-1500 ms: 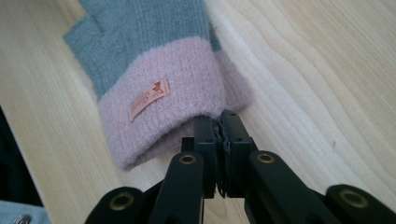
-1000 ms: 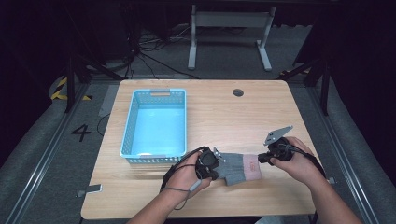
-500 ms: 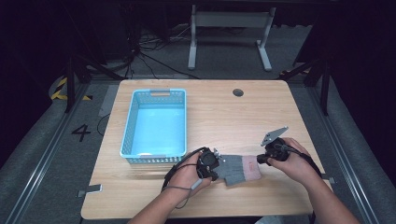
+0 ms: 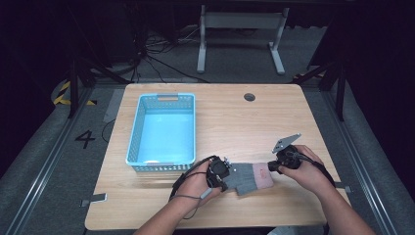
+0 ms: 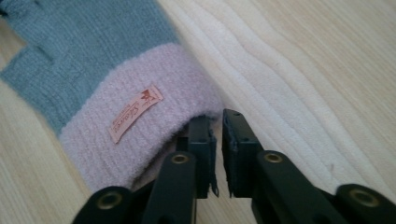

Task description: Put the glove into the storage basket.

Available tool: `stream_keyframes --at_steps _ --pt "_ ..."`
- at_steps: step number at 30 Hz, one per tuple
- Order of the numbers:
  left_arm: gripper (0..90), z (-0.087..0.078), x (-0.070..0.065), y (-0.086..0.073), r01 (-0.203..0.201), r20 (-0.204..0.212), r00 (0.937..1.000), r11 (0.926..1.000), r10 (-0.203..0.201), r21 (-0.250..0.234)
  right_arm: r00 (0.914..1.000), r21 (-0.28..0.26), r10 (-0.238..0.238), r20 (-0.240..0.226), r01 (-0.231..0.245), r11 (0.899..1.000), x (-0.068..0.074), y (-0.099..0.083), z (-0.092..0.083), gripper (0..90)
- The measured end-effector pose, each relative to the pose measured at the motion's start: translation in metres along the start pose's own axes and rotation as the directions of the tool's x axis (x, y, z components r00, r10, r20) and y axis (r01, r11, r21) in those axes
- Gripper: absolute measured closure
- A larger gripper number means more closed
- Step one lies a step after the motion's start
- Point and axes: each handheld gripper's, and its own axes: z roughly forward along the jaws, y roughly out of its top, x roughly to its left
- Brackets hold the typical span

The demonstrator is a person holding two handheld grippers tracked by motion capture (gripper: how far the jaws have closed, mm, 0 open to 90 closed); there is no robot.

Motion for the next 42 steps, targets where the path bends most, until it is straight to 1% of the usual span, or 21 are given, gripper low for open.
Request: stream_keyframes --at_steps 2,5,7,9,11,15,18,19,20,23,24,28,31,32,33,34,35,38,42 --pt "88.3 -0.002 0.0 0.0 0.006 0.006 1.0 1.0 -0.006 0.003 0.9999 -0.01 0.009 0.012 -0.009 1.0 -0.001 -0.001 -0.002 76.6" --pt "85.7 -0.006 0.001 0.0 0.016 0.007 0.9998 0.9998 -0.016 -0.007 0.9994 -0.013 0.017 0.029 -0.017 1.0 -0.003 -0.003 -0.006 74.1" --pt "81.8 -0.01 0.001 0.0 0.031 0.017 0.9994 0.9992 -0.031 -0.024 0.9989 -0.016 0.028 0.036 -0.028 0.999 -0.004 -0.005 -0.009 72.9" --pt "75.5 -0.014 0.0 0.0 0.056 0.033 0.998 0.9975 -0.054 -0.044 0.9987 -0.019 0.032 0.04 -0.031 0.999 -0.005 -0.006 -0.013 72.2" --pt "72.9 -0.018 -0.001 0.001 0.064 0.041 0.9972 0.9961 -0.062 -0.06 0.9982 -0.029 0.038 0.045 -0.037 0.999 -0.006 -0.008 -0.016 71.5" --pt "69.0 -0.023 -0.002 0.004 0.06 0.036 0.9977 0.994 -0.057 -0.091 0.9967 -0.044 0.061 0.054 -0.059 0.997 -0.007 -0.01 -0.023 70.4" --pt "66.2 -0.025 -0.003 0.007 0.062 0.029 0.9978 0.9927 -0.059 -0.103 0.9955 -0.054 0.074 0.059 -0.071 0.996 -0.009 -0.013 -0.027 69.7" --pt "65.4 -0.025 -0.002 0.008 0.054 0.024 0.9984 0.9926 -0.052 -0.109 0.9949 -0.055 0.084 0.056 -0.081 0.995 -0.009 -0.014 -0.028 69.4" --pt "63.7 -0.026 -0.003 0.008 0.057 0.017 0.9983 0.9915 -0.055 -0.117 0.994 -0.055 0.092 0.06 -0.089 0.995 -0.01 -0.015 -0.029 69.1" --pt "60.6 -0.027 -0.004 0.012 0.041 0.003 0.9992 0.9907 -0.041 -0.13 0.9929 -0.064 0.102 0.062 -0.098 0.993 -0.011 -0.018 -0.032 68.1" --pt "59.8 -0.028 -0.004 0.013 0.043 0.004 0.9991 0.9896 -0.043 -0.137 0.9926 -0.067 0.104 0.063 -0.1 0.993 -0.012 -0.018 -0.033 67.8" --pt "56.7 -0.027 -0.005 0.016 0.04 -0.007 0.9991 0.9876 -0.042 -0.152 0.9903 -0.073 0.123 0.066 -0.118 0.99 -0.013 -0.021 -0.035 66.7" --pt "51.2 -0.027 -0.004 0.019 0.031 -0.033 0.9988 0.9872 -0.037 -0.156 0.9885 -0.078 0.136 0.067 -0.13 0.988 -0.015 -0.023 -0.036 66.3" --pt "49.0 -0.026 -0.004 0.02 0.04 -0.04 0.9981 0.9878 -0.046 -0.151 0.9875 -0.077 0.142 0.067 -0.137 0.988 -0.015 -0.024 -0.037 66.3" --pt "46.9 -0.025 -0.005 0.022 0.04 -0.038 0.9982 0.9874 -0.046 -0.153 0.9871 -0.077 0.146 0.067 -0.14 0.987 -0.014 -0.024 -0.037 66.0" --pt "47.0 -0.025 -0.005 0.023 0.039 -0.033 0.9985 0.9866 -0.045 -0.158 0.987 -0.079 0.147 0.065 -0.142 0.987 -0.014 -0.025 -0.038 65.9" --pt "46.6 -0.025 -0.005 0.024 0.042 -0.032 0.9983 0.9844 -0.048 -0.171 0.9866 -0.08 0.149 0.066 -0.144 0.986 -0.014 -0.025 -0.038 65.7" --pt "43.0 -0.023 -0.005 0.029 0.03 -0.035 0.9987 0.983 -0.037 -0.181 0.9855 -0.086 0.156 0.067 -0.15 0.985 -0.015 -0.026 -0.04 64.9" --pt "37.7 -0.019 -0.006 0.035 0.027 -0.039 0.9986 0.9801 -0.036 -0.197 0.9839 -0.097 0.167 0.064 -0.16 0.982 -0.017 -0.027 -0.042 63.7"
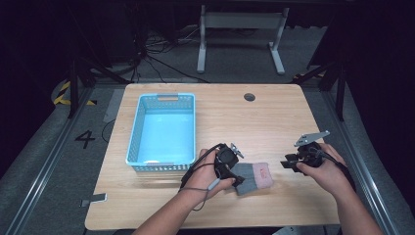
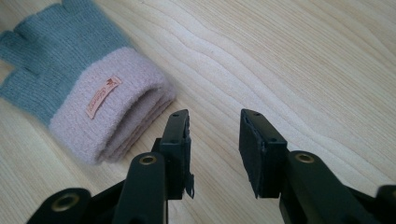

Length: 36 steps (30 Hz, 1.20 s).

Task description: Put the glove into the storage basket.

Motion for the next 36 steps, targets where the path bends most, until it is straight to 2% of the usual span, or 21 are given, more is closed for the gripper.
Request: stream_keyframes --at_steps 2,3,4,6,8,11,16,19,23,26,31,36 --pt "35.1 0.003 0.0 0.002 0.01 0.011 0.9999 0.9999 -0.009 -0.011 1.0 -0.004 0.007 -0.002 -0.007 1.0 0.0 -0.001 0.0 62.5" --pt "34.7 0.003 0.002 0.002 -0.002 0.023 0.9997 1.0 0.002 -0.004 0.9999 -0.009 0.007 -0.009 -0.007 1.0 -0.001 -0.001 0.0 61.9" --pt "33.3 0.004 0.002 0.002 0.003 0.027 0.9996 0.9999 -0.003 -0.011 0.9997 -0.015 0.01 -0.024 -0.01 1.0 -0.001 -0.001 0.0 61.0" --pt "30.9 0.007 0.003 0.003 0.006 0.015 0.9999 0.9998 -0.006 -0.018 0.9987 -0.02 0.026 -0.044 -0.027 0.999 -0.002 -0.001 -0.001 59.1" --pt "28.7 0.011 0.004 0.004 -0.002 0.003 1.0 0.9998 0.002 -0.022 0.9989 -0.022 0.026 -0.039 -0.027 0.999 -0.003 -0.002 -0.002 58.5" --pt "25.9 0.017 0.005 0.005 0.017 -0.009 0.9998 0.9993 -0.017 -0.035 0.9989 -0.033 0.03 -0.036 -0.031 0.999 -0.004 -0.002 -0.002 56.7" --pt "26.2 0.026 0.008 0.005 0.022 -0.022 0.9995 0.9995 -0.022 -0.022 0.9967 -0.055 0.043 -0.068 -0.047 0.997 -0.005 -0.002 -0.002 53.5" --pt "25.9 0.031 0.009 0.005 0.021 -0.022 0.9995 0.9995 -0.021 -0.026 0.9965 -0.054 0.05 -0.067 -0.054 0.997 -0.006 -0.003 -0.002 53.4" --pt "25.3 0.037 0.008 0.006 0.011 -0.032 0.9994 0.9997 -0.012 -0.024 0.9958 -0.054 0.057 -0.072 -0.061 0.997 -0.007 -0.003 0.0 52.4" --pt "26.5 0.042 0.007 0.006 -0.003 -0.046 0.9989 0.9999 0.004 0.012 0.9952 -0.068 0.06 -0.076 -0.066 0.996 -0.007 -0.003 0.0 49.4" --pt "25.2 0.049 0.005 0.006 -0.026 -0.069 0.9972 0.9992 0.028 0.029 0.9946 -0.062 0.056 -0.088 -0.061 0.996 -0.005 -0.003 0.003 49.0" --pt "23.4 0.054 0.001 0.006 -0.042 -0.069 0.9966 0.9988 0.044 0.026 0.9943 -0.065 0.056 -0.09 -0.062 0.996 -0.005 -0.003 0.003 48.4"
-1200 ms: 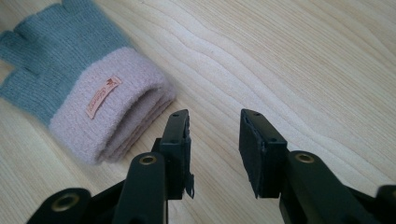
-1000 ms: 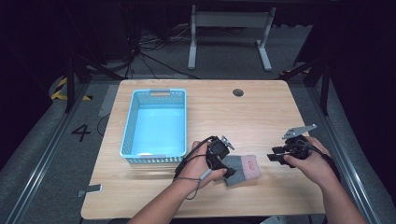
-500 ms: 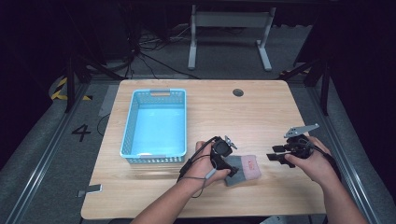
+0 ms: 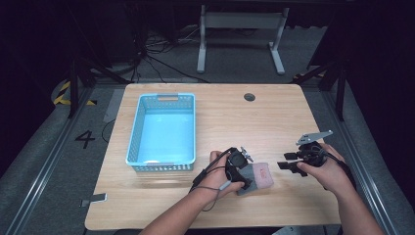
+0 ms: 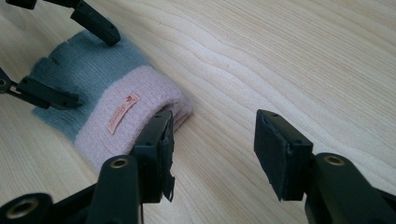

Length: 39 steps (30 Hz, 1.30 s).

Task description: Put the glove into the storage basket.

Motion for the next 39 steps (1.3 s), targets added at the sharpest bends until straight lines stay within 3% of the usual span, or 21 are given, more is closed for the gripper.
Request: stream_keyframes --at_steps 10,20,28,33,39 --pt "18.2 0.008 -0.006 0.0 -0.049 -0.045 0.9978 0.9986 0.05 0.023 0.9999 0.003 -0.004 -0.01 0.004 1.0 0.001 0.0 0.001 48.0" --pt "18.6 0.009 -0.007 -0.002 -0.057 -0.05 0.9971 0.9983 0.058 0.017 0.9999 0.003 -0.003 -0.015 0.003 1.0 0.002 0.0 0.003 47.3" --pt "24.1 0.009 -0.009 0.001 -0.056 -0.061 0.9965 0.9976 0.058 0.042 0.9999 0.012 -0.001 -0.017 0.001 1.0 0.003 0.001 0.006 46.9" --pt "32.5 0.008 -0.011 0.003 -0.063 -0.061 0.9959 0.9964 0.066 0.056 0.9999 0.016 -0.003 -0.015 0.003 1.0 0.003 0.001 0.006 46.9" --pt "55.7 0.006 -0.013 0.006 -0.066 -0.053 0.9962 0.996 0.07 0.059 0.9999 0.012 -0.003 -0.017 0.003 1.0 0.003 0.001 0.006 46.9"
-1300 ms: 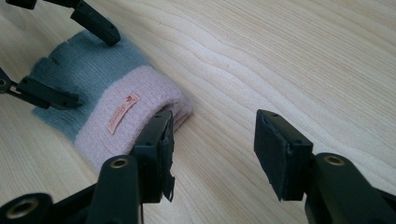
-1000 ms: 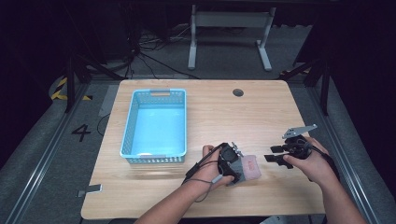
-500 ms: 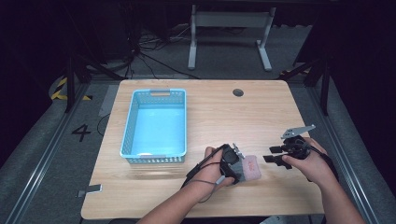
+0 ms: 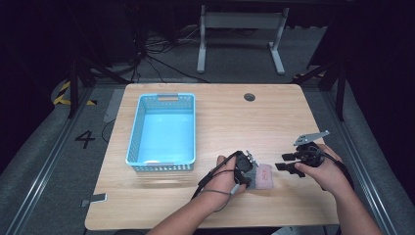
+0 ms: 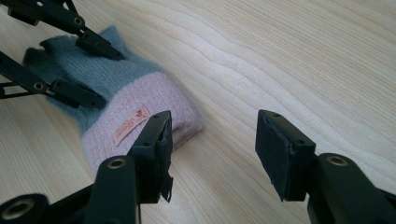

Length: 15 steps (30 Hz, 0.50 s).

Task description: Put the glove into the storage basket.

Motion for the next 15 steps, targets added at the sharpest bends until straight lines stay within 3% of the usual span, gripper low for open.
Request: stream_keyframes --at_steps 5,15 --pt "66.2 -0.001 0.003 -0.002 0.021 0.016 0.9997 0.9995 -0.02 -0.024 1.0 -0.002 -0.003 0.001 0.003 1.0 -0.001 0.0 -0.001 47.0" --pt "69.0 -0.017 0.005 -0.005 0.026 0.029 0.9992 0.9994 -0.026 -0.02 1.0 -0.011 -0.003 -0.002 0.003 1.0 -0.007 0.005 0.0 47.1"
